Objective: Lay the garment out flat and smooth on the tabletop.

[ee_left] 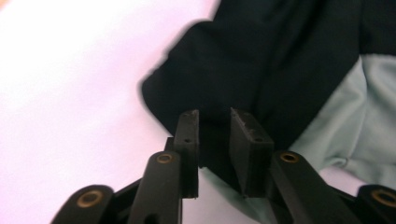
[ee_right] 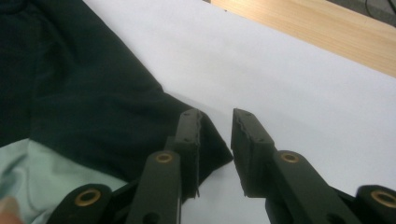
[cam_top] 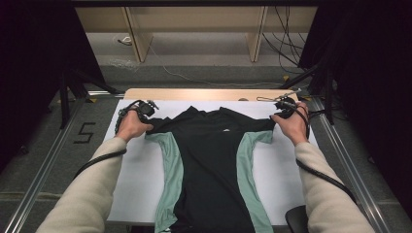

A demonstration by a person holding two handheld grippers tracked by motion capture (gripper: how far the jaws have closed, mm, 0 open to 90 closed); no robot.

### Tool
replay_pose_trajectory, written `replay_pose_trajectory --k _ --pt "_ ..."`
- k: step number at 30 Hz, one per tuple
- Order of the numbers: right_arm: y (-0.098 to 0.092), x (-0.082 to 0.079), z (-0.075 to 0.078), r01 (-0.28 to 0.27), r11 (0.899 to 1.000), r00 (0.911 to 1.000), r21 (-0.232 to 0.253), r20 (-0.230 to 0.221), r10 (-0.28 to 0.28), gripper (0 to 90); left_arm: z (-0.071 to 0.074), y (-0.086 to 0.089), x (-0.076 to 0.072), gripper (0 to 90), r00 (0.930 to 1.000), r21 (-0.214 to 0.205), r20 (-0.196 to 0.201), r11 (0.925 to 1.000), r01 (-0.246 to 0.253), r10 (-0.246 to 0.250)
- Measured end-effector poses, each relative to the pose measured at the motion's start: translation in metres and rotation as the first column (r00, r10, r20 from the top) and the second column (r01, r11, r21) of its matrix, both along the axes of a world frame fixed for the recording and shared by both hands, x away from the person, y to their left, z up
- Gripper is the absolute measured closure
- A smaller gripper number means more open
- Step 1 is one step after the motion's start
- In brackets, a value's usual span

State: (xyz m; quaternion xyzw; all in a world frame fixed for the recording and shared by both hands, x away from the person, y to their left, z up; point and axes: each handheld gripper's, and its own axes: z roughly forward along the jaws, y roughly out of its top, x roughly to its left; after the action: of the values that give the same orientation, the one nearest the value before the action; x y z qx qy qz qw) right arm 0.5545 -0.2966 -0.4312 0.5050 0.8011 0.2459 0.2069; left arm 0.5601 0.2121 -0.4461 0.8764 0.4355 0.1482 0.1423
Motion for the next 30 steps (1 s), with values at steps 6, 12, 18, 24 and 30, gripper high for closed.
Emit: replay_pose_trajectory --k 6,12,18,24,30 --pt "0.001 -0.01 0.002 -0.03 0.999 0.9995 0.019 -0.008 0.031 72.2 0.008 -0.003 0.015 58.7 0.99 -0.075 0.119 0.9949 -0.068 0.076" --pt "0.008 -0.017 -0.003 -0.054 0.997 0.9985 0.053 -0.009 0.054 68.7 0.003 -0.033 0.029 52.5 0.995 -0.122 0.092 0.9921 -0.027 0.039" --pt "0.009 -0.022 -0.007 -0.062 0.995 0.998 0.078 -0.004 0.063 64.0 -0.007 -0.041 0.038 51.7 0.9968 -0.186 0.038 0.9806 -0.062 0.07" --pt "0.008 -0.025 -0.009 -0.066 0.994 0.9978 0.084 -0.005 0.066 63.9 -0.022 -0.042 0.04 55.8 0.9968 -0.2 -0.037 0.9769 -0.076 0.07" --pt "0.008 -0.027 -0.01 -0.067 0.993 0.9977 0.093 -0.006 0.068 64.0 -0.021 -0.045 0.039 74.6 0.9972 -0.18 -0.039 0.9812 -0.07 0.063"
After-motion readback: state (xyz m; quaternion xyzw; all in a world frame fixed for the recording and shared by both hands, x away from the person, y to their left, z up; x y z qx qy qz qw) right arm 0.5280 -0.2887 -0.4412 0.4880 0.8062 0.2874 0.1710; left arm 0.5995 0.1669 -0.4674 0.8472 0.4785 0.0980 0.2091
